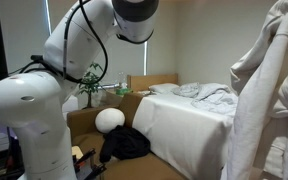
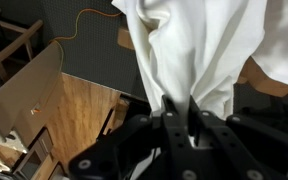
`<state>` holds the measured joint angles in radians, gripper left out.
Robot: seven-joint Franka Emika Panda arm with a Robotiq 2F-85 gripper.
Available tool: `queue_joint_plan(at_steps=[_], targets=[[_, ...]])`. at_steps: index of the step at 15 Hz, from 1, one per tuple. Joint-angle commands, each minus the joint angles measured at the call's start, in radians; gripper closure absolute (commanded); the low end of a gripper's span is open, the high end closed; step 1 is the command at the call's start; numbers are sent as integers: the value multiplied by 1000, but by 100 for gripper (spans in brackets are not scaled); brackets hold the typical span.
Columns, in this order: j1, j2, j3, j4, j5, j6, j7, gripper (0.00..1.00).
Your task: Put the white jersey in the laundry basket
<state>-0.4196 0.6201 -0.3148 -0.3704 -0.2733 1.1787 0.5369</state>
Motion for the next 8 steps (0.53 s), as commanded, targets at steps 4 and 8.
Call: queue_joint_plan(at_steps=[4, 8], targets=[[-11, 35, -6, 2, 11, 60, 131, 89], [-15, 82, -16, -1, -2, 61, 169, 89]])
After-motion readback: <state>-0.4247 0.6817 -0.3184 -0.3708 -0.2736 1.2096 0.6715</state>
